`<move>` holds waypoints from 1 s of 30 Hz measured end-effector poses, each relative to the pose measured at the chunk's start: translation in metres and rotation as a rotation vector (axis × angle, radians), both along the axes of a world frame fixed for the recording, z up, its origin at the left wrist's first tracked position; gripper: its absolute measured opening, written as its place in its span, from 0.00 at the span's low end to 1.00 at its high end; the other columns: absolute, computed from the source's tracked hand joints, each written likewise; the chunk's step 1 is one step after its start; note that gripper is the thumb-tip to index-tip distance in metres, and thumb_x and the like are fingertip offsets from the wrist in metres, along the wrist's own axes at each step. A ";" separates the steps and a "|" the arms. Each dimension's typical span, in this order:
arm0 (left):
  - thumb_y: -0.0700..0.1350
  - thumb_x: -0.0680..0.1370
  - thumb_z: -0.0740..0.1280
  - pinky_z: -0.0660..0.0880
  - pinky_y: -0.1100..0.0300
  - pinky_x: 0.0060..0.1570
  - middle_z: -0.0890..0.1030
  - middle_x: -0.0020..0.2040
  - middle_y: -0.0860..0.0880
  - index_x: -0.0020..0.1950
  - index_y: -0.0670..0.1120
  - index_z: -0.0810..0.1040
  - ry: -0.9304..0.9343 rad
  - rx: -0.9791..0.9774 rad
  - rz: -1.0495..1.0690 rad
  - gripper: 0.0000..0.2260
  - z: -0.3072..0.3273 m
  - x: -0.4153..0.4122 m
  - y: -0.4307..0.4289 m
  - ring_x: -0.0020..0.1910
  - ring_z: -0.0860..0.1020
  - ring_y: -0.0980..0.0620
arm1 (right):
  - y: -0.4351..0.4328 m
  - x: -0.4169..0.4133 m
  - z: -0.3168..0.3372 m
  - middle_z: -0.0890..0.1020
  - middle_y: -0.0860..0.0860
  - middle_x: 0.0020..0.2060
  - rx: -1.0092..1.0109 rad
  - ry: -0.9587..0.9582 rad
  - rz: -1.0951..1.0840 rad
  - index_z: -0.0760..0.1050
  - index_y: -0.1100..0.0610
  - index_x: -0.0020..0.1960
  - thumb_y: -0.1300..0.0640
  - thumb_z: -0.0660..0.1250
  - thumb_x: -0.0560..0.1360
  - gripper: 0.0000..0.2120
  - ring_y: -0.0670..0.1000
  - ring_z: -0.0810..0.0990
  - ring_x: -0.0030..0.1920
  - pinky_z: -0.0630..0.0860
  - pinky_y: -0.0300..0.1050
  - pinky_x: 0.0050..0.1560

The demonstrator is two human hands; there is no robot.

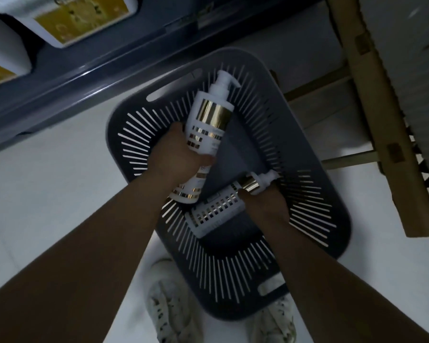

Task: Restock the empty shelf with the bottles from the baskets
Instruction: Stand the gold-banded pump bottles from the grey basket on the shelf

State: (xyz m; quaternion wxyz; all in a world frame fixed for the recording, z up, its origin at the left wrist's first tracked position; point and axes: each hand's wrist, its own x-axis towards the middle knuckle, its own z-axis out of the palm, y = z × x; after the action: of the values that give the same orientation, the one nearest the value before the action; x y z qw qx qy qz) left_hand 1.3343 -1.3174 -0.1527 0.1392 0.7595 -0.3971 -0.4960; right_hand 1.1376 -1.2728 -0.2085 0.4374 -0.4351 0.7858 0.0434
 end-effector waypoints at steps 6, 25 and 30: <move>0.48 0.66 0.79 0.76 0.55 0.53 0.79 0.56 0.54 0.66 0.48 0.69 0.036 -0.107 0.039 0.32 0.032 0.009 0.012 0.52 0.78 0.56 | -0.017 0.015 -0.019 0.78 0.53 0.58 0.090 -0.040 -0.140 0.75 0.56 0.61 0.39 0.66 0.72 0.26 0.52 0.78 0.49 0.74 0.42 0.49; 0.45 0.62 0.81 0.77 0.52 0.50 0.79 0.49 0.58 0.59 0.53 0.68 0.029 -0.169 0.240 0.32 0.253 0.036 0.005 0.48 0.79 0.57 | -0.045 0.035 0.215 0.71 0.56 0.64 -0.387 -0.317 0.166 0.58 0.56 0.71 0.53 0.73 0.72 0.34 0.56 0.75 0.61 0.76 0.54 0.58; 0.45 0.61 0.80 0.78 0.47 0.54 0.81 0.49 0.58 0.60 0.61 0.66 -0.033 -0.269 0.253 0.35 0.381 0.043 -0.006 0.47 0.81 0.55 | -0.079 0.051 0.354 0.70 0.52 0.62 -0.512 -0.383 0.349 0.60 0.57 0.71 0.55 0.73 0.73 0.33 0.50 0.72 0.62 0.69 0.40 0.55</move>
State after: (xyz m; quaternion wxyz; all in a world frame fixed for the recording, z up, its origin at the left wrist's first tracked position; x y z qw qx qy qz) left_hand 1.3775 -1.3235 0.2283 0.2943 0.7859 -0.3632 -0.4047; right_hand 1.1886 -1.3518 0.1454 0.4397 -0.6583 0.5888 -0.1631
